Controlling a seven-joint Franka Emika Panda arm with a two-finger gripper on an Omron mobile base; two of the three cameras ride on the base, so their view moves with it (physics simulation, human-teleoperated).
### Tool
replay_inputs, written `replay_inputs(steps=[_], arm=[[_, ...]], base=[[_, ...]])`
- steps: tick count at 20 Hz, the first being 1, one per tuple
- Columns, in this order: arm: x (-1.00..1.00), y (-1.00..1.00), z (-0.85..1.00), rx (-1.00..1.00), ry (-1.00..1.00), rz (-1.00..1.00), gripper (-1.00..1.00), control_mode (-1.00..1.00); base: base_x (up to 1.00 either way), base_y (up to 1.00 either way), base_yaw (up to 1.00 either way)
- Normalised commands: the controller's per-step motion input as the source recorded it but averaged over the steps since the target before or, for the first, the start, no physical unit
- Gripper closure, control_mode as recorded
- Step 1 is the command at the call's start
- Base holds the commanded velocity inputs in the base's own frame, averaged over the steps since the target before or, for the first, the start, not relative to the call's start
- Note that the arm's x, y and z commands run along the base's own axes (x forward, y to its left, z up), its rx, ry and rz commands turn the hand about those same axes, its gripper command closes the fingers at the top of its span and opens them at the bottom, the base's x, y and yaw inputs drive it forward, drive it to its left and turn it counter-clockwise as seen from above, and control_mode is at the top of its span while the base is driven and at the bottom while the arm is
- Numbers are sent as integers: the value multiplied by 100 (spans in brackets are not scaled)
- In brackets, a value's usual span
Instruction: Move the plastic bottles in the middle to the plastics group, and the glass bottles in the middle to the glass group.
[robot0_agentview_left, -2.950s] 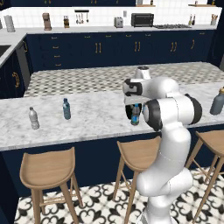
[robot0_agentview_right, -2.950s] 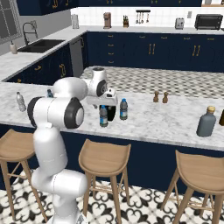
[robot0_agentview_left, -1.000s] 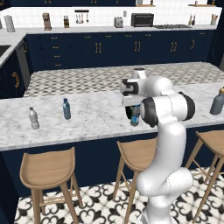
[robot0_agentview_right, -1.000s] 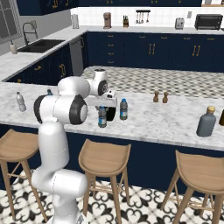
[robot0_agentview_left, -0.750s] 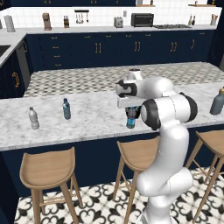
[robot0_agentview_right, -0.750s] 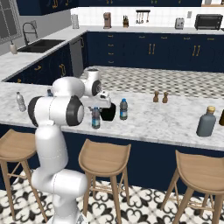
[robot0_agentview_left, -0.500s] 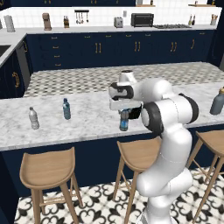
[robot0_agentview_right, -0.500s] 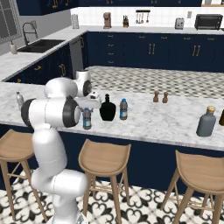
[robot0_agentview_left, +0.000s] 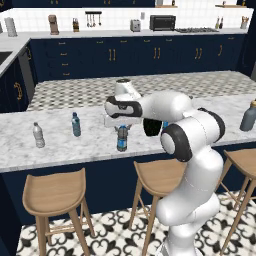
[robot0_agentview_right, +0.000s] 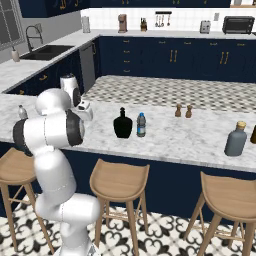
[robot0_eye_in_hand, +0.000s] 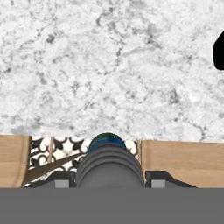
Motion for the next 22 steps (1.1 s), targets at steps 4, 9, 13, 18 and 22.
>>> replay_inputs(steps=[4, 9, 13, 18, 22], arm=[[0, 100, 20, 0, 0, 0, 100, -100], [0, 100, 3, 0, 0, 0, 100, -100], [5, 79, 0, 0, 0, 0, 100, -100], [36, 40, 0, 0, 0, -2, 100, -100], [41, 39, 0, 0, 0, -3, 100, -100]], base=[[0, 0, 0], [0, 0, 0], [0, 0, 0], [0, 0, 0], [0, 0, 0]])
